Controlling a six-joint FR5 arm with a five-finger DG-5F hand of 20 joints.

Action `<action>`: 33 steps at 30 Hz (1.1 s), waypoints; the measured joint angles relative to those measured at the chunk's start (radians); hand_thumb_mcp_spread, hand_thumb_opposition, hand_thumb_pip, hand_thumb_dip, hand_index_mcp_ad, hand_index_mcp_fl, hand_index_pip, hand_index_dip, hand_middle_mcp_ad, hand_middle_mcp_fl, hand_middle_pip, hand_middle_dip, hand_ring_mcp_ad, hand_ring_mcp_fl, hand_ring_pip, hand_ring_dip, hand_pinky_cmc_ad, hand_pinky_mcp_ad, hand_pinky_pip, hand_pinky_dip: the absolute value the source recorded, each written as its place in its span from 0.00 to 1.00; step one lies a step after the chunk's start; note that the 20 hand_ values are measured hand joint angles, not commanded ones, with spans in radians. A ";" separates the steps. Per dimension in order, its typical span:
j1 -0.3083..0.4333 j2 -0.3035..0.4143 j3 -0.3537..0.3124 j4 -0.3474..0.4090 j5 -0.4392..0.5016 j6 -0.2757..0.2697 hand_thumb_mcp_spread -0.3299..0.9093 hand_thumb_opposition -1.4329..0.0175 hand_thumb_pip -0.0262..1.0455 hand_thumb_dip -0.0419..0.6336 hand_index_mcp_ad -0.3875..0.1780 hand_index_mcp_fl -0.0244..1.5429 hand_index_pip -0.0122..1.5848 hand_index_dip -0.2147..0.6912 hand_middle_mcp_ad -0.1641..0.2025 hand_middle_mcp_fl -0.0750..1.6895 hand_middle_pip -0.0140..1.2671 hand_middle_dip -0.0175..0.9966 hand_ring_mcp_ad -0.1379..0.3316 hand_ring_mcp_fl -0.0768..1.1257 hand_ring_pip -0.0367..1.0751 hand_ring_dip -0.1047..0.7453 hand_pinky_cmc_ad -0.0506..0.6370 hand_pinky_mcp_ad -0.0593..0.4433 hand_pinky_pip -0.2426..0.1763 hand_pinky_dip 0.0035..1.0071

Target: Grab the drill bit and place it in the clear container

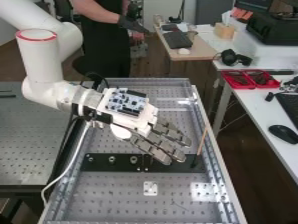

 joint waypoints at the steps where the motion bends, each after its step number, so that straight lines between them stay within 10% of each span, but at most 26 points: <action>1: -0.005 -0.007 0.010 -0.003 -0.007 0.000 0.53 0.46 0.63 0.29 0.75 0.22 0.19 0.47 0.74 0.06 0.12 0.06 0.78 0.07 0.11 0.12 0.33 0.45 0.36 0.33; 12: -0.060 -0.096 0.122 -0.043 -0.104 -0.055 0.58 0.41 0.69 0.46 0.69 0.24 0.59 0.42 0.74 0.11 0.11 0.11 0.78 0.06 0.11 0.12 0.32 0.45 0.37 0.28; 33: -0.117 -0.174 0.189 0.013 -0.249 -0.073 0.64 0.40 0.61 0.46 0.65 0.13 0.83 0.48 0.72 0.15 0.11 0.19 0.77 0.07 0.11 0.12 0.36 0.45 0.37 0.19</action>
